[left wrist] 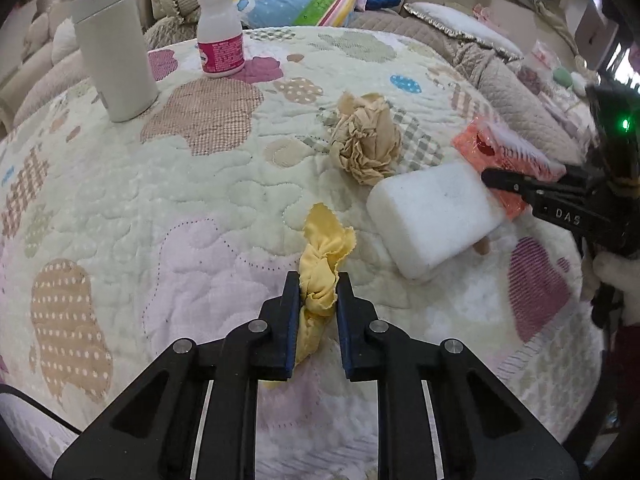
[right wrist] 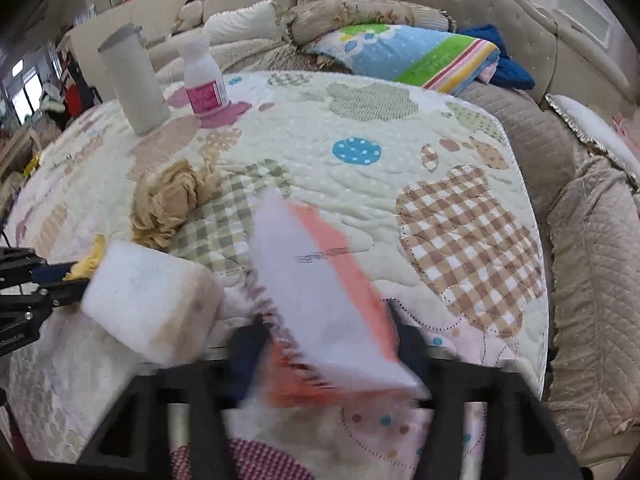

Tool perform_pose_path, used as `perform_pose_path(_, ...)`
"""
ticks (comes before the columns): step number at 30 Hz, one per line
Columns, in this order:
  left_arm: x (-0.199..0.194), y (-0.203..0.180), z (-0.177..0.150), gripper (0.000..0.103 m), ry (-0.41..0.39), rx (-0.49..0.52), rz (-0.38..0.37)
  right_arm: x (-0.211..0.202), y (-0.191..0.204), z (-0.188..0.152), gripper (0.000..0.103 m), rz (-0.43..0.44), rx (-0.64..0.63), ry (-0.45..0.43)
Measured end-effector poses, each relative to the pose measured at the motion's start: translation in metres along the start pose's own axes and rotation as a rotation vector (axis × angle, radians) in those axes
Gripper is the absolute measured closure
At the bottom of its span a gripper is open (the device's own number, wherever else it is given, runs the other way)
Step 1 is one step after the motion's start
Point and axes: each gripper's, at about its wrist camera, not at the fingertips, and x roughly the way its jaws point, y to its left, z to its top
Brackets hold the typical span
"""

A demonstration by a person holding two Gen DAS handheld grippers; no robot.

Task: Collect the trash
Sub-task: 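Grasp the yellow cloth with the left gripper while right grasps pink-and-white snack bag, then carry the yellow cloth and snack bag over the black bin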

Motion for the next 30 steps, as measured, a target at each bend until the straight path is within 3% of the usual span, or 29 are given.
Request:
perform_pose_path(2, -0.012, -0.001, 0.000, 0.089, -0.018, -0.011, -0.021, -0.007, -0.003, -0.005, 0.084, 0.024, 0.026, -0.004)
perform_pose_path(15, -0.052, -0.054, -0.008, 0.089, -0.068, 0.033, -0.111, -0.075, -0.008, -0.055, 0.087, 0.092, 0.137, -0.094)
perform_pose_path(30, -0.054, -0.164, -0.007, 0.089, -0.066, 0.170, -0.214, -0.138, -0.057, -0.113, 0.087, -0.004, 0.247, -0.149)
